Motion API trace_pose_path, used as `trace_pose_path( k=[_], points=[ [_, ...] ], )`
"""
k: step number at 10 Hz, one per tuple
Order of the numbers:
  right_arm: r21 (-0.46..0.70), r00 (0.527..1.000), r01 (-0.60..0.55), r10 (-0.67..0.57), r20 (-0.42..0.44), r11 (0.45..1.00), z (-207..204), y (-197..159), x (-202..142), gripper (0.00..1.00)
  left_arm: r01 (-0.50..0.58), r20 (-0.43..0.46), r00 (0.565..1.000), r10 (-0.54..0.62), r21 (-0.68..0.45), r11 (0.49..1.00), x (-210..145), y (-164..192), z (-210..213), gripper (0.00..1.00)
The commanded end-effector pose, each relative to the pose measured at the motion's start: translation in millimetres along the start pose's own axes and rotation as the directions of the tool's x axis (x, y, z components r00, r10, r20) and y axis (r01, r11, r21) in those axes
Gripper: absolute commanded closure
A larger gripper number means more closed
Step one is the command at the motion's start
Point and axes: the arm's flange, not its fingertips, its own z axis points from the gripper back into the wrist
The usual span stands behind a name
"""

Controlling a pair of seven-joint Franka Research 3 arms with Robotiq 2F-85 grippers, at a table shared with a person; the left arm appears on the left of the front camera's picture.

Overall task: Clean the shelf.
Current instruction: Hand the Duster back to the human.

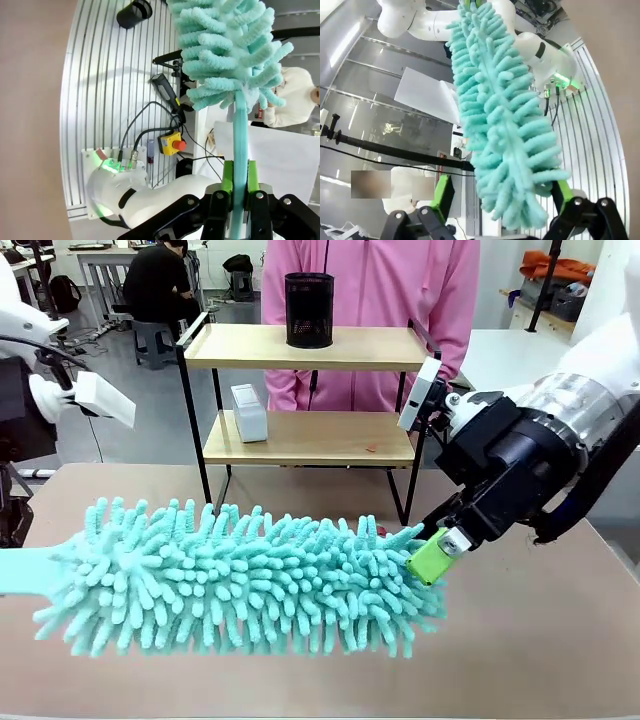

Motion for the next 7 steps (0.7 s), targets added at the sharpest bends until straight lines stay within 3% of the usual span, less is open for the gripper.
trace_pose_path(
  k=[1,4,5,6,7],
  points=[
    [0.015,1.0,0.013,-0.013,0.022,1.0,-7.9,-3.1,-1.0,0.0,0.047,0.034,0.998,-0.047,-0.02,0.999,1.0,1.0,-2.8,0.88],
    [0.047,1.0,0.018,-0.018,-0.003,0.999,-10.8,-2.3,-0.9,0.0,0.045,0.027,0.999,-0.044,-0.028,0.999,1.4,2.8,-5.9,0.88],
    [0.047,1.0,0.02,-0.018,-0.025,0.999,-8.7,-3.1,-1.8,0.6,0.043,0.024,0.999,-0.042,-0.03,0.999,1.3,3.2,-6.7,0.88],
    [0.047,1.0,0.021,-0.021,-0.015,0.999,-7.9,-3.8,-1.9,0.6,0.041,0.024,0.999,-0.04,-0.033,0.999,1.5,3.0,-7.2,0.88],
    [0.052,1.0,0.022,-0.021,-0.017,0.998,-7.8,-3.8,-1.6,1.0,0.04,0.028,0.999,-0.039,-0.034,0.999,1.8,3.0,-7.0,0.88]
  ],
)
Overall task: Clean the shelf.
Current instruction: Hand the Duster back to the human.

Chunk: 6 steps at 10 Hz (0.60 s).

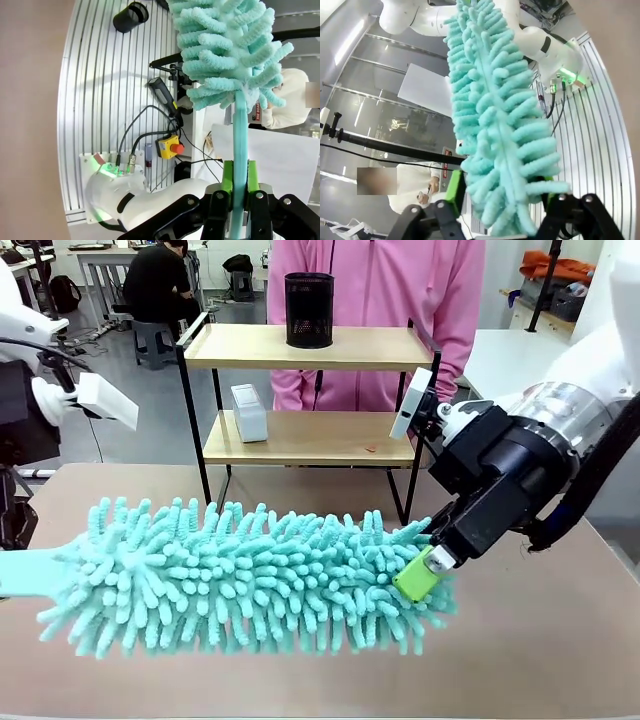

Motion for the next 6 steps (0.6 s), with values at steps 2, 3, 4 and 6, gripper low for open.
trace_pose_path(
  k=[2,3,4,6],
  points=[
    [0.015,1.0,0.006,-0.006,0.01,1.0,-0.9,-1.3,-0.8,1.0,0.03,0.007,1.0,-0.029,-0.016,0.999,1.0,1.3,-5.8,0.88],
    [0.013,1.0,0.006,-0.006,0.004,1.0,-0.7,-1.2,-0.9,1.0,0.028,0.006,1.0,-0.028,-0.018,0.999,1.1,1.4,-6.4,0.88],
    [0.016,1.0,0.007,-0.007,-0.003,1.0,-0.5,-1.1,-1.0,1.0,0.028,0.005,1.0,-0.027,-0.021,0.999,0.7,1.5,-7.0,0.88],
    [0.015,1.0,0.008,-0.007,-0.011,1.0,-0.7,-1.7,-1.4,1.0,0.021,-0.004,1.0,-0.021,-0.022,1.0,-0.3,2.0,-9.8,0.88]
  ],
)
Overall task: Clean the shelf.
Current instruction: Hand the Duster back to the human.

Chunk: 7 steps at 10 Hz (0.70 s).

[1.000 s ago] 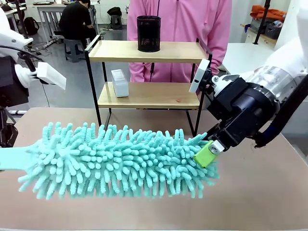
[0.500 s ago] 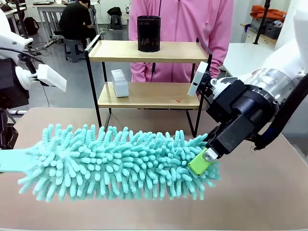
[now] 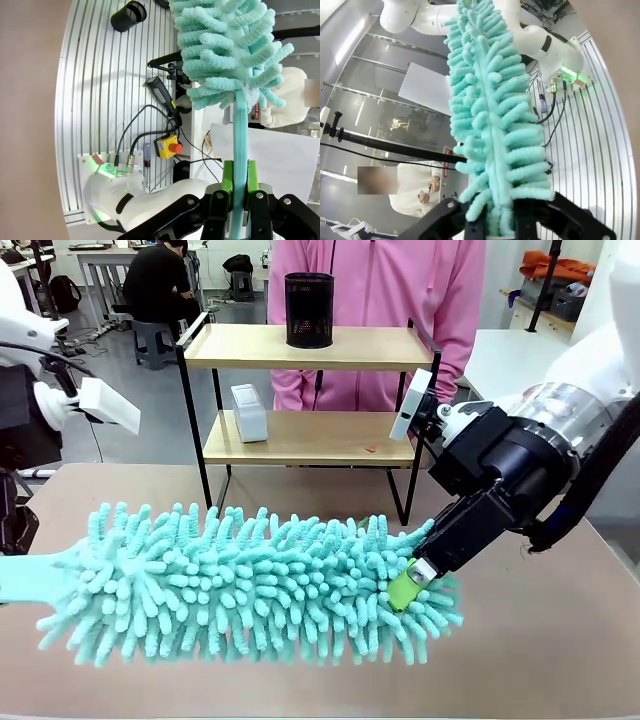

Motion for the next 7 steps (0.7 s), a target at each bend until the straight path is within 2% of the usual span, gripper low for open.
trace_pose_path(
  k=[1,4,5,6,7],
  points=[
    [0.012,1.0,0.005,-0.005,-0.009,1.0,-0.3,-1.7,-1.3,1.0,0.022,-0.001,1.0,-0.022,-0.008,1.0,-1.0,0.1,-6.9,0.88],
    [0.014,1.0,0.004,-0.003,-0.015,1.0,-0.4,-1.4,-2.5,1.0,0.017,0.01,1.0,-0.017,0.018,1.0,-1.2,-0.7,-6.7,0.88],
    [0.013,1.0,0.005,-0.005,-0.017,1.0,-0.4,-1.9,-2.6,1.0,0.011,0.015,1.0,-0.011,0.024,1.0,-1.7,-0.8,-6.4,0.32],
    [0.014,1.0,0.006,-0.006,-0.019,1.0,-0.2,-1.9,-3.0,1.0,0.007,0.019,1.0,-0.007,0.031,0.999,-2.3,-1.4,-5.6,0.32],
    [0.015,1.0,0.007,-0.007,-0.018,1.0,0.2,-2.3,-3.4,1.0,0.01,0.036,0.999,-0.012,0.041,0.999,-3.5,-2.5,-2.6,0.0]
  ],
)
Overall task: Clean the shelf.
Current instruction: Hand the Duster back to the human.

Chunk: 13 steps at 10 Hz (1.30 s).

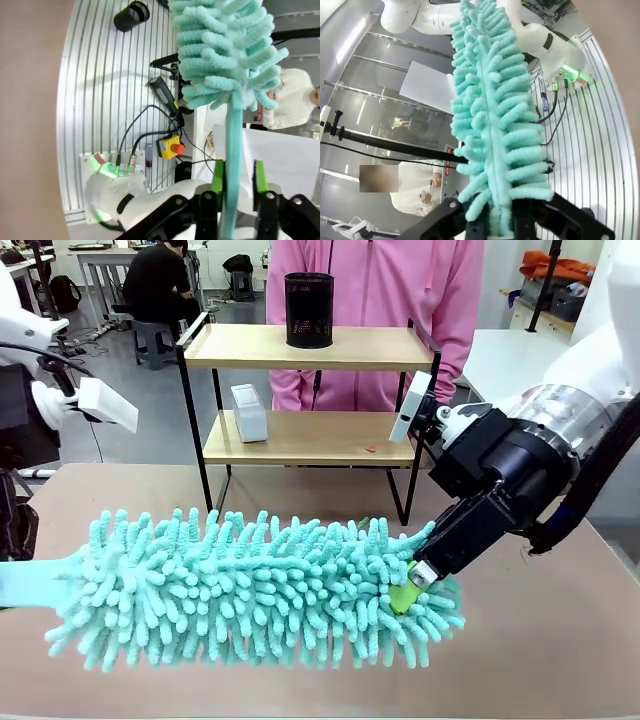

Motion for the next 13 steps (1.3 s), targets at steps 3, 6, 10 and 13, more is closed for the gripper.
trace_pose_path(
  k=[3,6,10,13],
  points=[
    [0.032,0.999,0.029,-0.029,0.015,0.999,21,-6,-15,1.0,-0.035,0.248,0.969,0.012,0.088,0.995,-26,5,39,0.0],
    [0.113,0.992,0.065,-0.076,0.098,0.991,80,-8,-43,1.0,-0.24,0.749,0.662,0.038,0.163,0.957,-119,8,126,0.0],
    [0.143,0.87,-0.172,0.083,0.486,0.975,186,31,-89,1.0,-0.304,0.974,0.224,-0.029,0.099,0.948,-187,11,154,0.0],
    [0.015,0.555,-0.307,0.166,0.815,0.952,247,37,-140,1.0,-0.224,0.993,0.113,-0.025,0.05,0.973,-172,30,154,0.0]
  ],
)
